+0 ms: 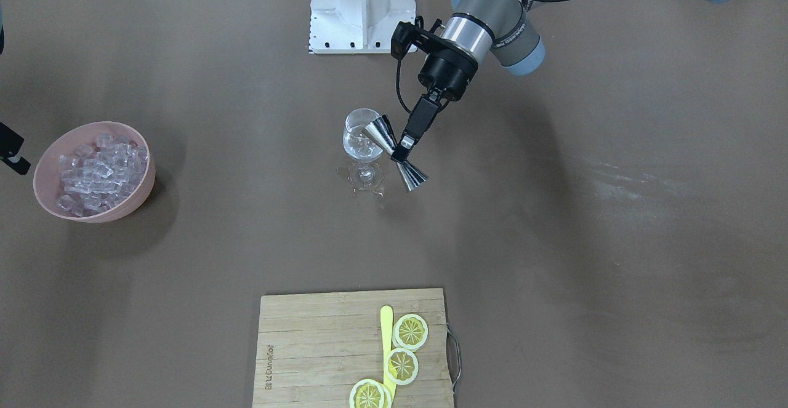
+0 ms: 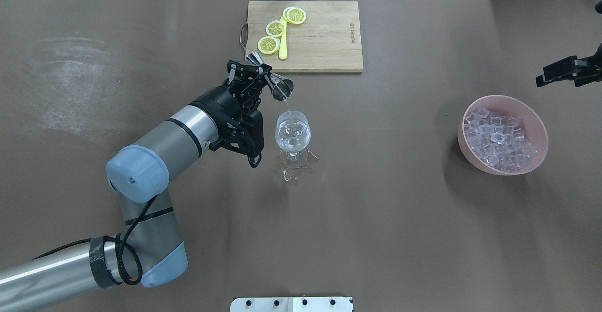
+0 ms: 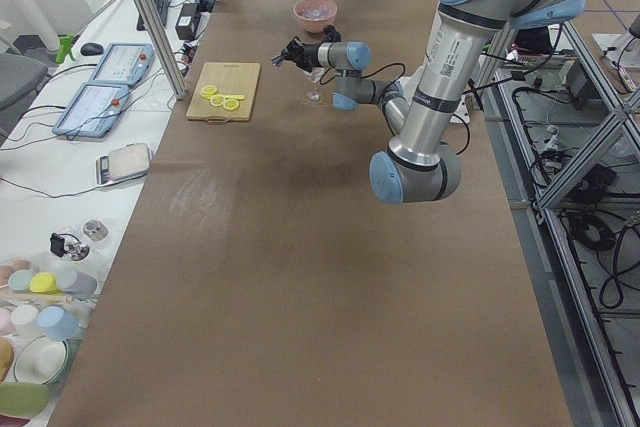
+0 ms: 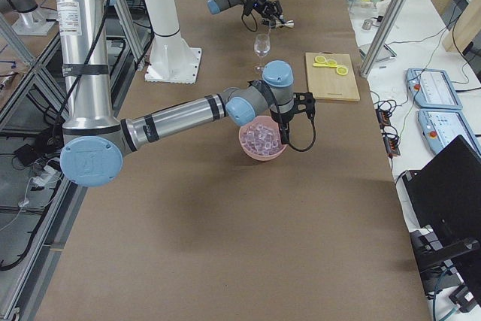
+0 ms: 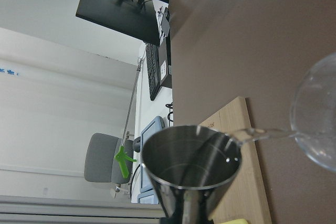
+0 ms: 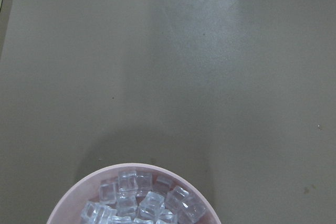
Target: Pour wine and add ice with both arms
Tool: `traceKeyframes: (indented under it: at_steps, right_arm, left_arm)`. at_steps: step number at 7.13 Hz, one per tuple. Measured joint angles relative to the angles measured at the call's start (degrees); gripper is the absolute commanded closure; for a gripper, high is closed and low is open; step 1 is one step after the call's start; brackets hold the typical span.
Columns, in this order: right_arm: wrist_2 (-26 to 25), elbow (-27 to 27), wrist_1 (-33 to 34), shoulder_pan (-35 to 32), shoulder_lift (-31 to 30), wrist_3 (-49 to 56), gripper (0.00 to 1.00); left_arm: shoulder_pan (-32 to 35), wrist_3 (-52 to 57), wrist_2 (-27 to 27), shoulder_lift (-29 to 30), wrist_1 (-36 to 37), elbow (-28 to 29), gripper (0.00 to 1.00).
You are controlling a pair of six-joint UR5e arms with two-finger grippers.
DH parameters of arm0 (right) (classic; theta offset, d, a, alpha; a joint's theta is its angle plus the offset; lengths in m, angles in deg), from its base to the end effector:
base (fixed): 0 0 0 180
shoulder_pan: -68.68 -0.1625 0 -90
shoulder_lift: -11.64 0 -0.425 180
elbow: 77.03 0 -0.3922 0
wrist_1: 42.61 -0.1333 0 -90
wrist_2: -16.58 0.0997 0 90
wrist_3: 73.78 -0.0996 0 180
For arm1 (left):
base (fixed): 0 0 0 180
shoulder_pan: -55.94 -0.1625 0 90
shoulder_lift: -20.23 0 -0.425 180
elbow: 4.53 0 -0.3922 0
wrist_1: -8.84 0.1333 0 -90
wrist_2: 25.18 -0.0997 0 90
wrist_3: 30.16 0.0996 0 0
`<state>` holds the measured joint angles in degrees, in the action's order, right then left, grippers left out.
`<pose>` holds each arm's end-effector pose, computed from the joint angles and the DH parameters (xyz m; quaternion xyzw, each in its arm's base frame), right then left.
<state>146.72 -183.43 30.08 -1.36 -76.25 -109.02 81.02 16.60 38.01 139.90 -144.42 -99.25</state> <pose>-0.1102 -0.5057 0.4661 0.1047 -0.4232 0.0142 0.8999 0.4759 -0.4195 0.1996 0.7471 -0.0352 0.4320 0.5040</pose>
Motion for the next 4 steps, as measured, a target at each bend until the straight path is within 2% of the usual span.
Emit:
traceKeyframes:
  at_steps: [4]
  right_arm:
    - [0.0, 0.0, 0.0, 0.0, 0.0, 0.0, 0.0]
  left_arm:
    - [-0.3, 4.3, -1.0, 1.3, 1.7, -0.3, 1.0]
